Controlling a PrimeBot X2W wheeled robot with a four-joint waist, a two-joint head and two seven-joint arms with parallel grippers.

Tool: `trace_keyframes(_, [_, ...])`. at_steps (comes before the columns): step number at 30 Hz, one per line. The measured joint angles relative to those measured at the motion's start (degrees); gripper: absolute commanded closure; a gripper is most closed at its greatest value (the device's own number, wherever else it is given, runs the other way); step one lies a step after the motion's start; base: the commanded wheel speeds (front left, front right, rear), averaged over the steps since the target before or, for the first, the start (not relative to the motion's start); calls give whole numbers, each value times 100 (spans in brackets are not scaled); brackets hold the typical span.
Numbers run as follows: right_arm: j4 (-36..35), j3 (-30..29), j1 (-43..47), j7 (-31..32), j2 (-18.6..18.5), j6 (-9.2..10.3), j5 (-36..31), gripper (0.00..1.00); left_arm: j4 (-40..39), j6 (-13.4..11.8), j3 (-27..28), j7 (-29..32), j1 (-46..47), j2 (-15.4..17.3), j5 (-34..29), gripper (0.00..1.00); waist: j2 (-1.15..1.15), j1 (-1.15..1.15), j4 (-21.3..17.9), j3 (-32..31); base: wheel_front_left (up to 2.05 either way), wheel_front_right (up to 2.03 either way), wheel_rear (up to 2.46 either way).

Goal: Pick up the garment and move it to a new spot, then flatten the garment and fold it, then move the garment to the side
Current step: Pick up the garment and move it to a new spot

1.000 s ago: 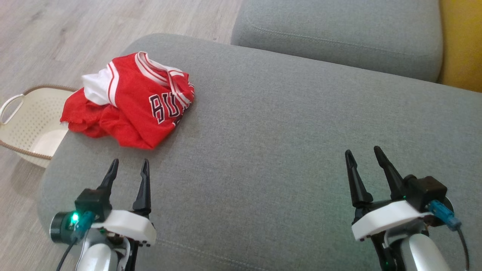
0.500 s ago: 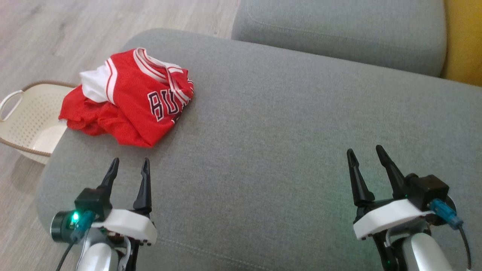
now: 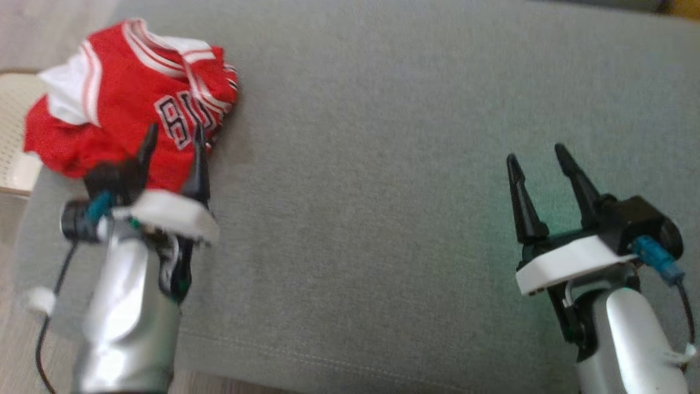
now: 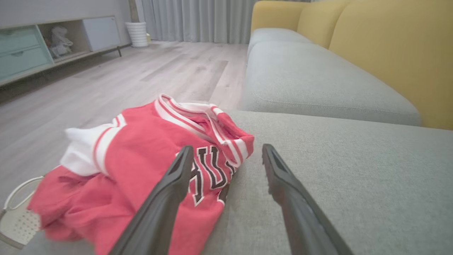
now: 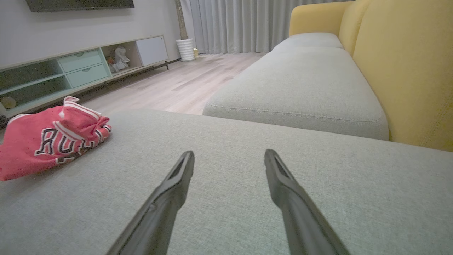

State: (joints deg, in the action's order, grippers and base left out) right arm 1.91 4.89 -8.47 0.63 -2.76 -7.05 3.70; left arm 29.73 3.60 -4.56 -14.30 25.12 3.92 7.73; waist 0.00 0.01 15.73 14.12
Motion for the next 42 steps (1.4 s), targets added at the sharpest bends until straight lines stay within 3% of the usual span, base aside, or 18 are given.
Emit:
trace_keyframes(9, [-254,-42,-86,193,-4,0,-154,0,2036,214,160,0,1772,-26,252,0,0,1,-215,819,0,0,0])
trace_keyframes(16, [-302,-18,-152,291,-7,0,-183,0,3573,305,37,19,2544,-99,322,0,0,-1,-79,887,0,0,0])
trace_keyframes(17, [-301,-1,-153,292,-8,0,-183,0,3734,323,10,54,2633,-100,342,31,0,0,-75,877,0,0,0])
trace_keyframes(18, [-301,13,-152,292,-8,0,-183,0,3836,330,-7,59,2708,-105,366,96,0,-1,-75,860,0,0,0])
trace_keyframes(19, [-302,16,-152,293,-8,0,-183,0,3888,344,-23,58,2772,-108,369,100,0,-1,-79,844,0,0,0])
trace_keyframes(27, [-331,-35,-149,300,-9,0,-175,0,3705,293,-15,3,2973,-60,369,100,0,-1,-126,759,0,0,0])
trace_keyframes(33, [-336,-194,-116,290,-9,0,-136,0,2362,159,58,0,2630,-35,272,100,0,-1,-124,565,0,0,0])
trace_keyframes(42, [-320,-243,111,178,-8,0,33,0,63,127,108,0,1145,-33,-53,100,0,-1,-172,5,0,0,0])
